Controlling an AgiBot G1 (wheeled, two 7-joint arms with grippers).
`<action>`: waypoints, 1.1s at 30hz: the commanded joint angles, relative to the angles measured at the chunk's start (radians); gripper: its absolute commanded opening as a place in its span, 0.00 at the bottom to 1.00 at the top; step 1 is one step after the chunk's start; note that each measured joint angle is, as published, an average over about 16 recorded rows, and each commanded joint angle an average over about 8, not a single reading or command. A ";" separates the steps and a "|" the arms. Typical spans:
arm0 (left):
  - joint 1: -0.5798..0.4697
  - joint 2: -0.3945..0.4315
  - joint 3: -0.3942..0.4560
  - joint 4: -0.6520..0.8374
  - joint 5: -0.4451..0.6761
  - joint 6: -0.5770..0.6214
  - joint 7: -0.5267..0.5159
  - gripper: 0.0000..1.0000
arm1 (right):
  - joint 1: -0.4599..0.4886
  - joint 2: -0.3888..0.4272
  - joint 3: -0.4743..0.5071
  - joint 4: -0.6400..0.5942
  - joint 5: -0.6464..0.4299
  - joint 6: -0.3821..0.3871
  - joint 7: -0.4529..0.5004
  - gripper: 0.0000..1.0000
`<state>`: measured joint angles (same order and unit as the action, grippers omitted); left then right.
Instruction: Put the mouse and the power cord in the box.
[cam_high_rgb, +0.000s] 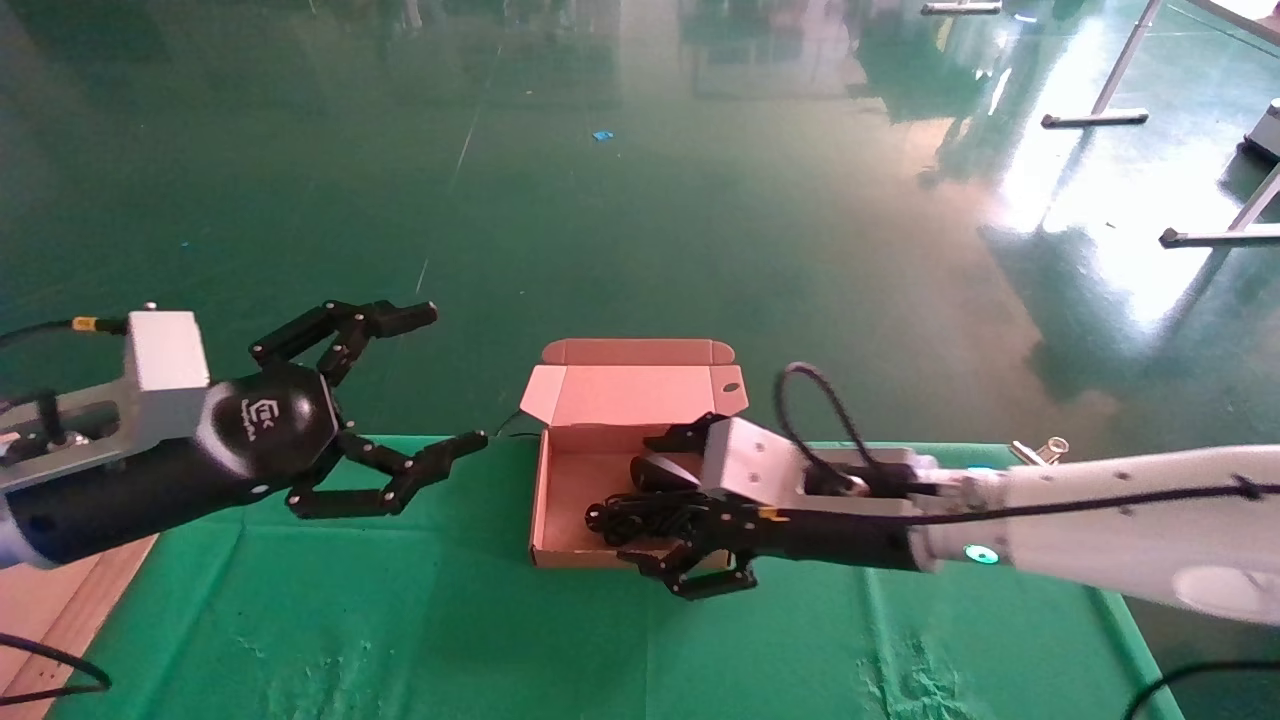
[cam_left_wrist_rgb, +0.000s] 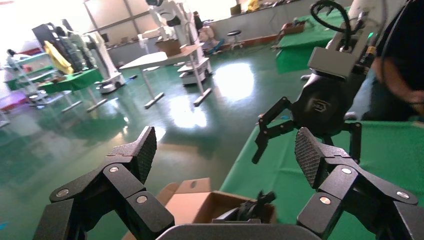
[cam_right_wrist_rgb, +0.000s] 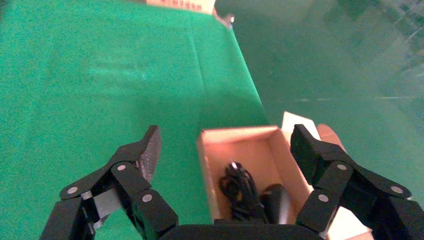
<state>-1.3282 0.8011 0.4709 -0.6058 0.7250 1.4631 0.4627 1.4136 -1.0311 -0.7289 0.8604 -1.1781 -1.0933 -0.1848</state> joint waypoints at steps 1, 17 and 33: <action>0.015 -0.011 -0.011 -0.041 0.000 0.002 -0.039 1.00 | -0.020 0.025 0.027 0.025 0.027 -0.024 0.022 1.00; 0.138 -0.103 -0.104 -0.369 0.003 0.018 -0.354 1.00 | -0.184 0.228 0.244 0.230 0.243 -0.219 0.202 1.00; 0.255 -0.191 -0.192 -0.682 0.005 0.033 -0.651 1.00 | -0.341 0.422 0.452 0.426 0.450 -0.405 0.373 1.00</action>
<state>-1.0819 0.6168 0.2851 -1.2639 0.7302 1.4952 -0.1634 1.0843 -0.6236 -0.2929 1.2719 -0.7437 -1.4840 0.1741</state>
